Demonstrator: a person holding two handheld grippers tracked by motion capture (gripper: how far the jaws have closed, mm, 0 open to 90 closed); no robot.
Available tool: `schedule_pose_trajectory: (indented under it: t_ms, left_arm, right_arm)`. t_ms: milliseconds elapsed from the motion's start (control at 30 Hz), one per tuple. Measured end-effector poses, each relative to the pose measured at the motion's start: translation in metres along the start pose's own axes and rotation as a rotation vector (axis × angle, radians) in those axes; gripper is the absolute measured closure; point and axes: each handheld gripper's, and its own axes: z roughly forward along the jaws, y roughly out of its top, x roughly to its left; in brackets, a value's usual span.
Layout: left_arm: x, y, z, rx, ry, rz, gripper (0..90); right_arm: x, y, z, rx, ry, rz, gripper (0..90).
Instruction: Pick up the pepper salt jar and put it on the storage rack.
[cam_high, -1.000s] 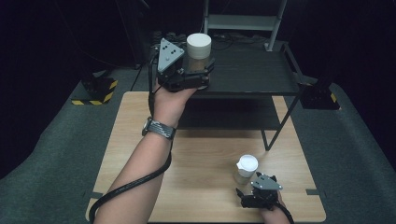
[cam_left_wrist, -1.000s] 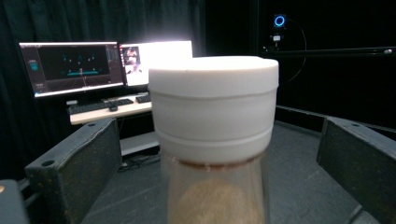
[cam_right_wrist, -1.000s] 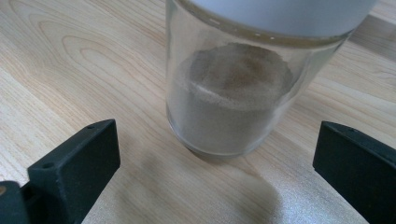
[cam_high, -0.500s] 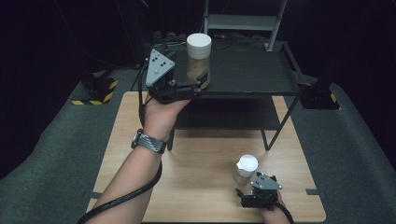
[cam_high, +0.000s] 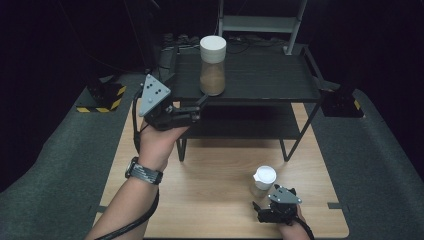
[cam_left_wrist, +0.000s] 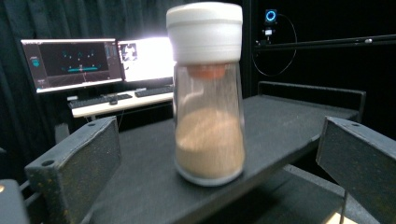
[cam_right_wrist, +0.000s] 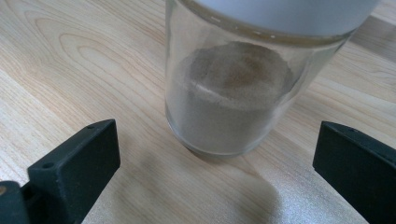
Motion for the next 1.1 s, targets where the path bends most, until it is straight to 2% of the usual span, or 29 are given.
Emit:
schedule_pose_trajectory:
  t_ms: [200, 300, 333, 500, 567, 667, 700, 733, 900, 1033, 1100]
  left_arm:
    - [-0.001, -0.016, -0.014, 0.025, 0.003, 0.0, 0.4]
    - [0.0, -0.031, -0.024, 0.046, -0.013, -0.016, 0.4]
    - [0.0, -0.031, -0.024, 0.046, -0.013, -0.016, 0.4]
    - [-0.005, -0.058, -0.036, 0.081, -0.016, -0.021, 0.4]
    - [-0.006, -0.062, -0.038, 0.088, -0.015, -0.019, 0.4]
    - [-0.008, -0.075, -0.042, 0.103, -0.017, -0.024, 0.4]
    - [-0.009, -0.084, -0.045, 0.115, -0.019, -0.023, 0.4]
    - [-0.009, -0.084, -0.045, 0.115, -0.019, -0.023, 0.4]
    - [-0.01, -0.116, -0.054, 0.141, -0.038, -0.045, 0.4]
    - [-0.012, -0.129, -0.058, 0.159, -0.043, -0.045, 0.4]
    - [-0.014, -0.143, -0.062, 0.178, -0.046, -0.051, 0.4]
  right_arm:
    - [0.001, 0.001, 0.0, 0.003, -0.002, -0.006, 0.0]
    - [0.001, 0.001, 0.0, 0.004, -0.003, -0.007, 0.0]
    - [0.001, 0.001, 0.0, 0.004, -0.003, -0.007, 0.0]
    - [0.002, 0.001, 0.0, 0.006, -0.005, -0.009, 0.0]
    - [0.002, 0.001, 0.0, 0.006, -0.005, -0.013, 0.0]
    - [0.002, 0.001, 0.0, 0.006, -0.006, -0.013, 0.0]
    - [0.002, 0.001, 0.001, 0.006, -0.006, -0.013, 0.0]
    - [0.002, 0.001, 0.001, 0.006, -0.006, -0.013, 0.0]
    - [0.003, 0.001, 0.001, 0.007, -0.008, -0.017, 0.0]
    - [0.003, 0.001, 0.001, 0.007, -0.009, -0.015, 0.0]
    - [0.003, 0.001, 0.001, 0.007, -0.01, -0.017, 0.0]
